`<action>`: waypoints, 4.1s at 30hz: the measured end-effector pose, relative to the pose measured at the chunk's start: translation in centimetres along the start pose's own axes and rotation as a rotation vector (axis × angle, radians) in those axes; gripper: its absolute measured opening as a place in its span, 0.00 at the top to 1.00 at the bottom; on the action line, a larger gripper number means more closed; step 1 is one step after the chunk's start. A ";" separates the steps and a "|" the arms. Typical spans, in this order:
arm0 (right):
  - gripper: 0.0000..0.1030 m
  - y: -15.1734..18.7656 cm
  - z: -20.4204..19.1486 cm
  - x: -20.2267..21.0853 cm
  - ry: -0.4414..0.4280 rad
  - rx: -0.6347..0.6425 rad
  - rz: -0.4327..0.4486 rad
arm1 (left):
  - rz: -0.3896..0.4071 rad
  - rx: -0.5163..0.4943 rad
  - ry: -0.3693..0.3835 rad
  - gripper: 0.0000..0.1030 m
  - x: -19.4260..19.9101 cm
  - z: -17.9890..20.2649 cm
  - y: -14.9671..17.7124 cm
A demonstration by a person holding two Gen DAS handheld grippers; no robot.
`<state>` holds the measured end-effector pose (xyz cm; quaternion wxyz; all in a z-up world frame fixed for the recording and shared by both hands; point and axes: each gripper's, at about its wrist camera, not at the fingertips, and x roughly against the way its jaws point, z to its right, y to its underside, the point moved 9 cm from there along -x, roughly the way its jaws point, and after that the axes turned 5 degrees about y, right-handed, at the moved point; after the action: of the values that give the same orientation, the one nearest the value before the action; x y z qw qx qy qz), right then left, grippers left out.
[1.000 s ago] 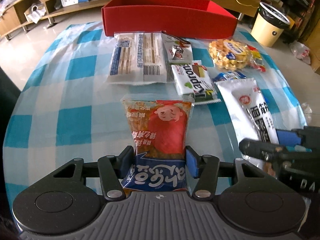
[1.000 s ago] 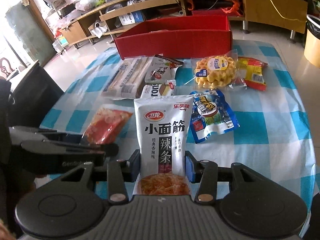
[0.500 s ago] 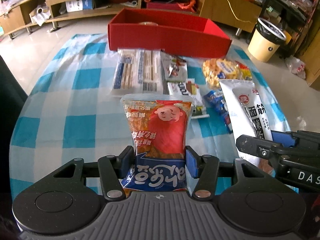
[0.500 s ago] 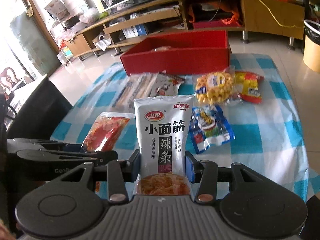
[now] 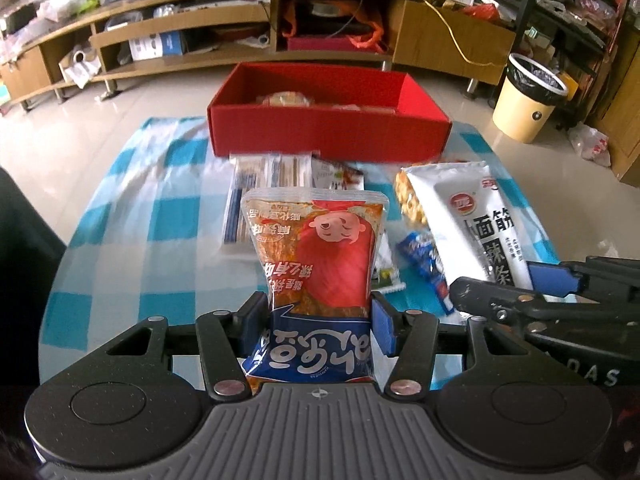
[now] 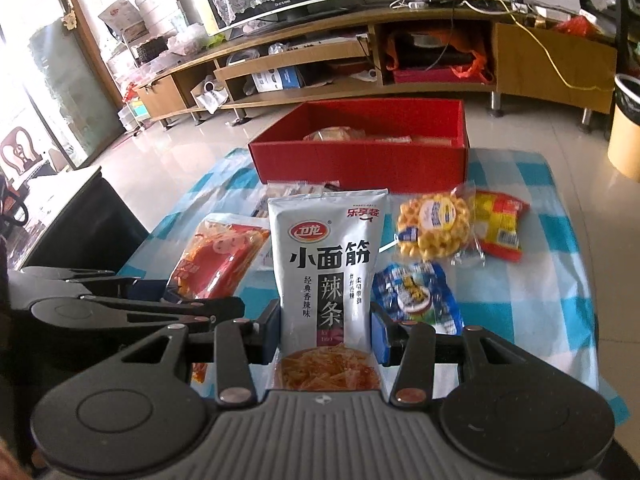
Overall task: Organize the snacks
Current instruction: 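Lift and carry both held packets over the red box with both grippers, then lower packets into red box and open both grippers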
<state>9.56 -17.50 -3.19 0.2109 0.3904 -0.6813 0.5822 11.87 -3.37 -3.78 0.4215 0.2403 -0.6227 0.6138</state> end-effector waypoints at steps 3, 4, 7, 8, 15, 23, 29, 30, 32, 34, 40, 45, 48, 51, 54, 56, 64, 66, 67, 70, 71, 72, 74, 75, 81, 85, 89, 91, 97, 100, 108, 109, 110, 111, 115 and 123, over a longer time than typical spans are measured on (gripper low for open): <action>0.60 -0.9 -0.1 -0.1 0.007 0.010 0.006 | 0.005 -0.004 -0.008 0.40 -0.1 0.1 -0.8; 0.60 -1.2 -0.1 -0.1 0.010 0.012 0.007 | 0.005 -0.004 -0.012 0.40 -0.2 0.1 -1.1; 0.60 -2.4 0.1 -0.2 0.020 0.017 0.014 | 0.006 -0.002 -0.016 0.40 -0.3 0.2 -2.1; 0.60 -2.8 0.1 -0.2 0.024 0.020 0.016 | 0.009 -0.001 -0.017 0.40 -0.3 0.2 -2.4; 0.60 -6.0 0.5 -0.3 0.043 0.033 0.030 | 0.036 -0.009 -0.036 0.40 -0.1 0.2 -5.2; 0.60 -9.0 1.2 -1.1 0.062 0.039 0.026 | 0.031 -0.003 -0.045 0.40 -0.7 0.2 -8.0; 0.60 -11.0 1.5 -1.9 0.088 0.065 0.018 | 0.017 -0.011 -0.061 0.41 -1.5 0.1 -9.9; 0.60 -11.3 1.6 -2.0 0.090 0.065 0.018 | 0.016 -0.011 -0.063 0.41 -1.6 0.0 -10.2; 0.60 -11.8 1.7 -2.2 0.090 0.062 0.019 | 0.019 -0.016 -0.074 0.41 -1.7 0.0 -10.8; 0.60 -12.4 1.8 -2.5 0.093 0.061 0.019 | 0.020 -0.022 -0.085 0.41 -1.9 0.0 -11.4; 0.60 -14.3 2.6 -3.4 0.106 0.063 0.020 | 0.019 -0.031 -0.091 0.42 -2.9 0.3 -13.3; 0.60 -15.9 3.5 -4.5 0.111 0.055 0.023 | 0.024 -0.042 -0.096 0.42 -4.0 0.4 -14.9; 0.60 -16.8 4.0 -5.5 0.104 0.042 0.022 | 0.024 -0.046 -0.103 0.43 -5.0 0.3 -15.9; 0.60 -17.7 4.5 -6.8 0.103 0.031 0.016 | 0.022 -0.049 -0.115 0.43 -6.3 -0.1 -16.9; 0.60 -18.6 5.0 -8.5 0.106 0.027 0.007 | 0.015 -0.040 -0.120 0.43 -7.9 -0.7 -17.9; 0.60 -19.3 5.3 -9.9 0.107 0.024 0.000 | 0.008 -0.031 -0.120 0.43 -9.2 -1.1 -18.6; 0.60 -21.0 6.6 -15.7 0.110 0.012 -0.041 | -0.027 -0.013 -0.129 0.43 -14.3 -3.1 -20.2; 0.60 -21.0 6.8 -17.1 0.111 0.005 -0.052 | -0.039 -0.010 -0.129 0.43 -15.5 -3.5 -20.3; 0.60 -21.0 6.9 -17.7 0.111 0.003 -0.058 | -0.045 -0.010 -0.132 0.43 -16.1 -3.7 -20.3; 0.60 -20.8 7.1 -19.6 0.111 -0.001 -0.085 | -0.070 -0.008 -0.135 0.44 -17.7 -4.3 -19.9; 0.60 -20.6 7.2 -20.2 0.114 0.002 -0.094 | -0.073 -0.009 -0.139 0.43 -18.1 -4.4 -19.9; 0.60 -20.5 7.3 -20.7 0.117 0.006 -0.102 | -0.070 -0.015 -0.148 0.42 -18.3 -4.6 -19.8; 0.60 -20.1 7.4 -21.5 0.117 -0.002 -0.120 | -0.061 -0.027 -0.161 0.42 -18.5 -4.6 -19.9; 0.60 -19.9 7.6 -21.8 0.120 -0.005 -0.126 | -0.063 -0.024 -0.158 0.41 -18.7 -4.7 -19.9; 0.58 -19.2 8.1 -22.9 0.165 0.017 -0.142 | -0.077 -0.022 -0.165 0.35 -19.2 -5.0 -19.8; 0.56 -19.3 7.9 -22.6 0.171 0.030 -0.134 | -0.074 -0.018 -0.182 0.30 -18.7 -5.1 -19.9; 0.52 -19.6 7.9 -21.3 0.168 0.018 -0.112 | -0.061 -0.011 -0.187 0.22 -17.9 -5.3 -20.0; 0.52 -19.6 7.8 -20.7 0.165 0.013 -0.101 | -0.053 -0.016 -0.196 0.21 -17.5 -5.2 -20.1; 0.51 -19.6 7.3 -19.0 0.148 0.018 -0.081 | -0.041 -0.012 -0.184 0.16 -16.3 -5.3 -20.4; 0.51 -19.4 7.3 -18.7 0.151 0.013 -0.082 | -0.044 -0.011 -0.185 0.16 -16.3 -5.2 -20.4; 0.51 -18.8 8.0 -18.1 0.144 -0.007 -0.078 | -0.082 0.053 -0.156 0.14 -16.3 -6.5 -19.5; 0.51 -18.7 8.2 -17.9 0.143 -0.015 -0.075 | -0.078 0.064 -0.153 0.14 -16.0 -6.7 -19.6; 0.51 -18.7 8.4 -17.7 0.142 -0.023 -0.071 | -0.072 0.073 -0.148 0.14 -15.6 -6.9 -19.7; 0.51 -18.7 8.4 -17.5 0.140 -0.029 -0.069 | -0.066 0.079 -0.143 0.14 -15.2 -7.1 -19.7; 0.51 -18.2 8.6 -16.8 0.137 -0.037 -0.067 | -0.059 0.082 -0.142 0.14 -13.9 -7.3 -19.2; 0.51 -15.6 8.4 -14.6 0.126 -0.038 -0.077 | -0.092 0.082 -0.113 0.14 -12.2 -6.8 -15.4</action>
<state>31.97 -21.64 -6.17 0.2832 0.3746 -0.6621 0.5840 32.44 -1.52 -5.93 0.4031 0.3200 -0.6081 0.6044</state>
